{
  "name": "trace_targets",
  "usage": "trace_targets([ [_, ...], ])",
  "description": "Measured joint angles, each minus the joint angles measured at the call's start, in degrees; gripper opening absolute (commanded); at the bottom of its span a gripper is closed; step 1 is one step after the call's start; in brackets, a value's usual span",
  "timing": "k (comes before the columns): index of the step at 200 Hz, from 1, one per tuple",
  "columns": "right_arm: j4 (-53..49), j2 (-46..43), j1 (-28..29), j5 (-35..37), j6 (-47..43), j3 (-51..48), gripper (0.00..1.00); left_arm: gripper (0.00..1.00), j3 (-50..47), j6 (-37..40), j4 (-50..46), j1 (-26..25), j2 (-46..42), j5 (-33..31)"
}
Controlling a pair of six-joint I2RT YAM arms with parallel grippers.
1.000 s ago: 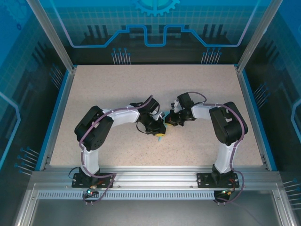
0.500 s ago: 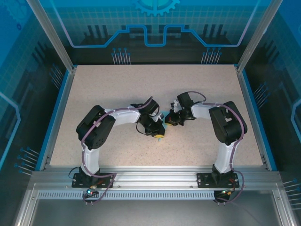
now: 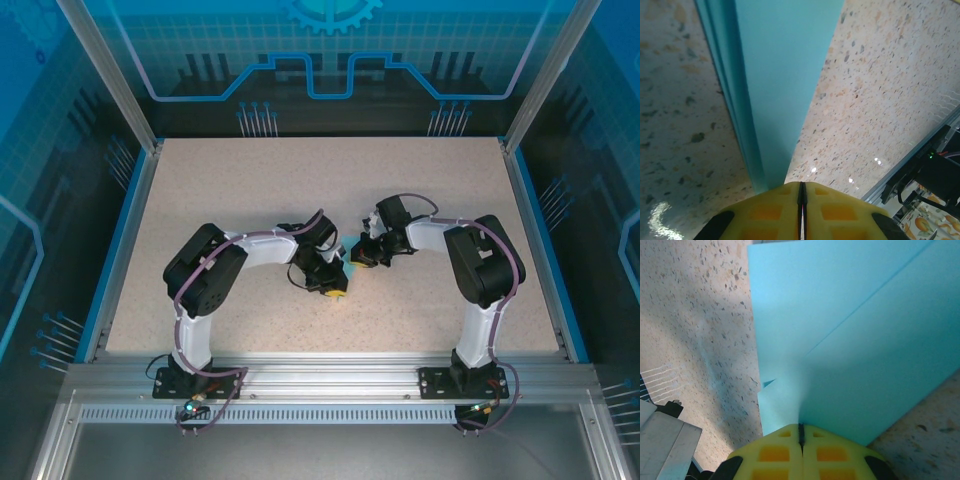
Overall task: Fold a paper plane with a square sheet of paper (fold left side to right side)
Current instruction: Fold the wing for the fifth time at the center of the table.
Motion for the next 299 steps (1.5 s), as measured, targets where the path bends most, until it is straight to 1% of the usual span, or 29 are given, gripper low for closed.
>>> trace_targets([
  [219, -1.77, 0.55, -0.04, 0.02, -1.31, 1.11, 0.04, 0.12, -2.38, -0.09, 3.26, 0.0, -0.04, -0.79],
  [299, -2.4, 0.7, -0.13, 0.0, -1.53, 1.49, 0.04, 0.1, -5.22, -0.2, 6.05, 0.04, -1.66, -0.81],
])
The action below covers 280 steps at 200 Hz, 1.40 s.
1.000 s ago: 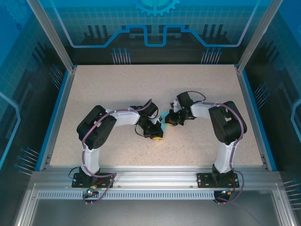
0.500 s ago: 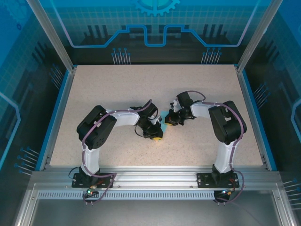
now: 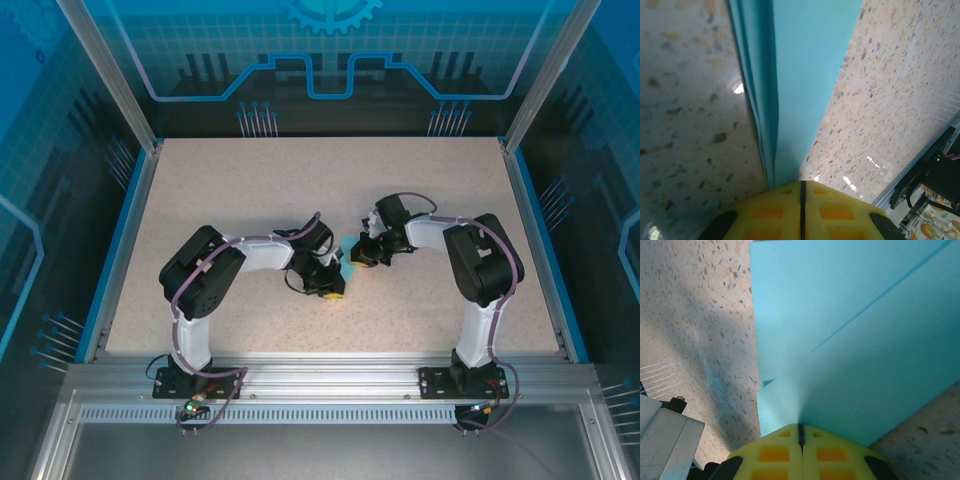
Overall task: Fold a paper plane with a square sheet of paper (fold left side to right side)
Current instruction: Fold the wing for the fifth time at the center of the table.
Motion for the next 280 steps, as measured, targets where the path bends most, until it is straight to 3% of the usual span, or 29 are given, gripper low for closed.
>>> trace_targets([
  [88, -0.46, 0.09, -0.02, -0.02, -0.59, 0.26, 0.04, 0.09, -3.56, 0.0, 0.55, 0.11, -2.78, 0.07],
  [164, -0.48, 0.11, -0.02, -0.02, -0.61, 0.26, 0.04, 0.1, -0.26, 0.2, -4.04, 0.24, -5.92, 0.9],
  [280, -0.48, 0.11, -0.04, -0.02, -0.61, 0.26, 0.05, 0.1, 2.78, 0.63, -3.65, 0.35, 1.75, 1.57],
])
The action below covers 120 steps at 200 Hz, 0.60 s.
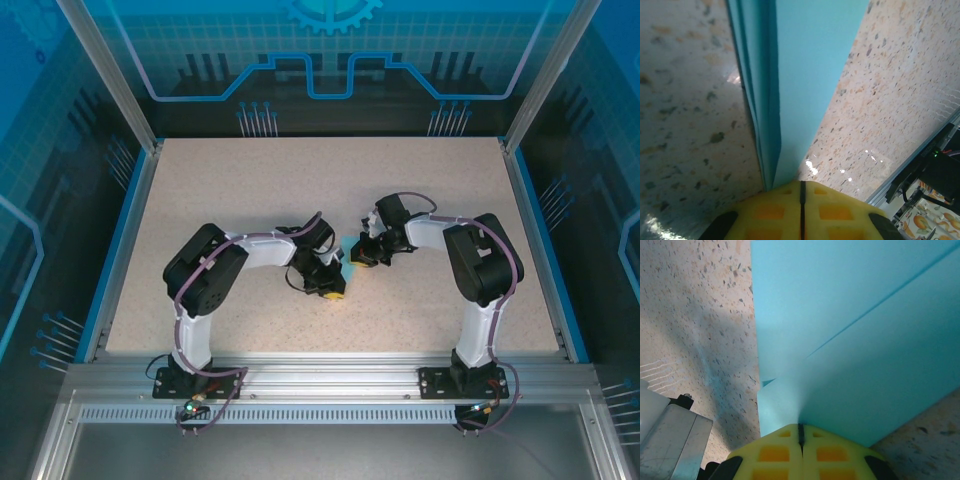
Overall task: Fold a paper plane with a square sheet of paper (fold left side to right side)
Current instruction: Fold the wing for the fifth time at the center of the table.
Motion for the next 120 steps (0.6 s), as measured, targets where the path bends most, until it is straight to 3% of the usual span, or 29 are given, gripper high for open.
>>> trace_targets([
  [103, 0.09, -0.02, -0.02, -0.2, 0.0, 0.07, 0.08, 0.09, -8.31, 0.39, 3.78, 0.2, -5.38, 0.76],
  [120, 0.04, -0.07, -0.02, 0.04, 0.0, 0.2, 0.11, 0.17, -10.01, 0.44, 2.93, 0.2, -7.21, 0.33],
])
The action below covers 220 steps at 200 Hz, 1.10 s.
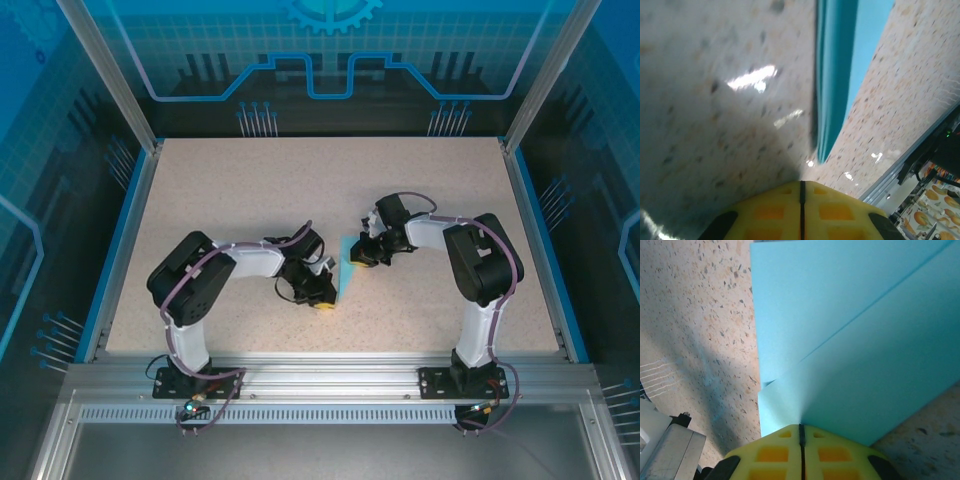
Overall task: Fold a paper plane with a square sheet of paper (fold left side to right side)
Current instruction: Fold the wing for the fifth time at the center of the table, then pick up the paper plane at the center of the table.
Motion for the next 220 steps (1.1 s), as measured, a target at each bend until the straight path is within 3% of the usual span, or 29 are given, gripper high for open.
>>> trace_targets([
  [16, -0.55, -0.46, 0.0, 1.49, 0.0, 0.48, 0.18, 0.21, -0.79, 0.39, -0.83, 0.15, -3.34, -1.22],
  [27, -1.18, -1.38, 0.0, 3.21, -0.52, 0.66, 0.24, 0.3, -0.83, 0.5, -0.83, 0.5, -6.4, -1.97],
  [85, -10.45, -12.63, 2.64, 18.21, -3.15, 3.72, 0.54, 0.58, -0.87, 0.74, 1.4, 6.6, -20.48, -8.98],
  [108, -14.49, -14.43, 6.62, 24.2, -2.78, 5.55, 0.64, 0.64, -0.9, 0.61, 2.19, 8.66, -21.86, -12.31],
  [129, -17.25, -13.27, 10.64, 28.09, -1.27, 6.78, 0.67, 0.66, -0.9, 0.44, 2.84, 9.75, -21.92, -14.36],
  [160, -20.48, -7.69, 14.69, 32.52, 1.49, 9.7, 0.65, 0.67, -0.87, 0.44, 3.15, 10.29, -21.92, -15.78],
  [176, -21.55, -5.4, 15.19, 34.25, 2.75, 10.36, 0.57, 0.68, -0.9, 0.48, 3.1, 10.32, -21.92, -16.2],
  [220, -22.91, -4.37, 15.21, 35.6, 4.83, 10.4, 0.14, 0.73, -0.9, 0.66, 2.95, 10.29, -22.58, -17.99],
])
